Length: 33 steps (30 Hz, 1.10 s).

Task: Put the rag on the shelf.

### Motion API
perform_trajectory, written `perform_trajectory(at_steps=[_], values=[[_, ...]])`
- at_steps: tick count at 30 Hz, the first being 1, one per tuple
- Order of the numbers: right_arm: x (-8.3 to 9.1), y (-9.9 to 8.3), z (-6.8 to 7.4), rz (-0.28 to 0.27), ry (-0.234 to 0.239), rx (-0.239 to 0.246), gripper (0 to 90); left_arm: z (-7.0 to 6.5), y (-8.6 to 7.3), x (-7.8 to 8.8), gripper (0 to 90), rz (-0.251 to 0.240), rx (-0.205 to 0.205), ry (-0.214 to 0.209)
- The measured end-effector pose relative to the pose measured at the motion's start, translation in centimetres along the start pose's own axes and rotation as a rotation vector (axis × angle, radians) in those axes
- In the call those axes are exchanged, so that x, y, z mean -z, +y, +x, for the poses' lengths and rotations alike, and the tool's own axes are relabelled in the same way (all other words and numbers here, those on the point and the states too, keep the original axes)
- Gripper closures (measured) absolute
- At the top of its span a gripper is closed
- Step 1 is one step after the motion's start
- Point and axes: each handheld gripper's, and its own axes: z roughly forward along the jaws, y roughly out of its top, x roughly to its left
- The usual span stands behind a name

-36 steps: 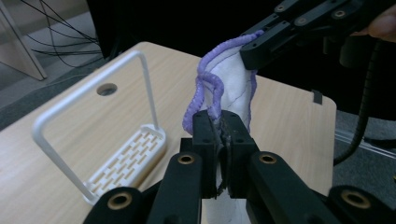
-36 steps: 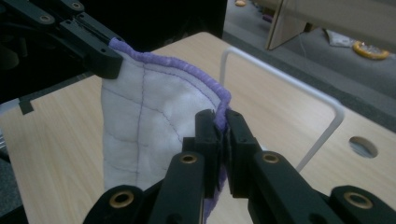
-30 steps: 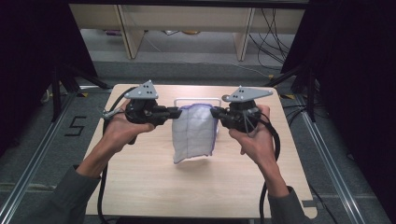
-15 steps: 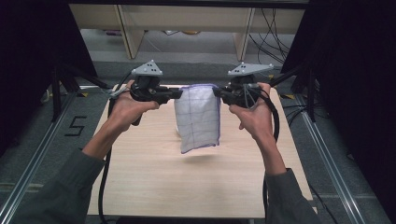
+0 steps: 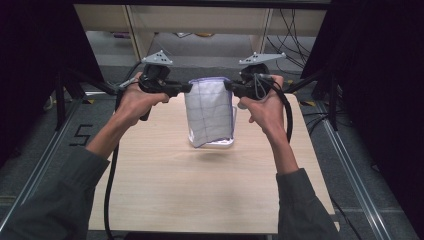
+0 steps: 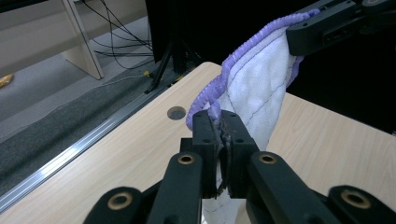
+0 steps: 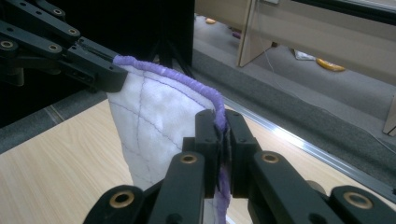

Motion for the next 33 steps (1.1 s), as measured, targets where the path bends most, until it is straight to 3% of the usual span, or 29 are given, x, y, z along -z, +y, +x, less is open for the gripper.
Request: perform_trajectory(at_steps=[1,3,6,10,14,16,20,21,22,27,33], values=[[-0.1,0.2,0.1,0.003,0.003,-0.014,86.0,0.1,0.1,0.0,85.3,-0.003,-0.002,0.011],[-0.1,0.5,0.0,-0.001,-0.013,0.007,85.9,0.2,0.4,0.1,85.3,-0.003,-0.006,0.022],[-0.2,0.9,-0.1,0.001,-0.008,-0.019,86.0,0.7,0.8,-0.1,85.3,-0.021,0.004,0.025],[-0.4,1.4,-0.7,-0.007,-0.017,-0.017,86.0,1.1,1.4,-0.4,85.3,-0.033,0.013,0.025],[-0.8,1.8,-1.3,-0.015,-0.023,-0.043,85.9,1.6,2.3,-0.7,85.3,-0.026,0.01,0.048],[-1.0,2.2,-1.6,-0.016,-0.032,-0.052,86.0,1.8,2.8,-1.0,85.3,-0.027,-0.012,0.056],[-1.2,3.0,-2.3,-0.036,-0.033,-0.059,86.0,2.2,3.5,-1.4,85.2,-0.024,0.007,0.057],[-1.3,3.2,-2.5,-0.036,-0.025,-0.081,86.0,2.3,3.7,-1.5,85.3,-0.015,0.008,0.062],[-1.4,3.3,-2.9,-0.03,-0.031,-0.064,85.9,2.4,3.9,-1.8,85.2,-0.017,0.011,0.065],[-2.1,3.6,-3.7,-0.029,-0.034,-0.096,85.9,3.7,4.2,-2.8,85.0,-0.028,0.017,0.098],[-4.5,3.3,-5.1,-0.012,-0.044,-0.125,85.9,6.0,3.3,-5.7,84.9,-0.032,0.073,0.108]])
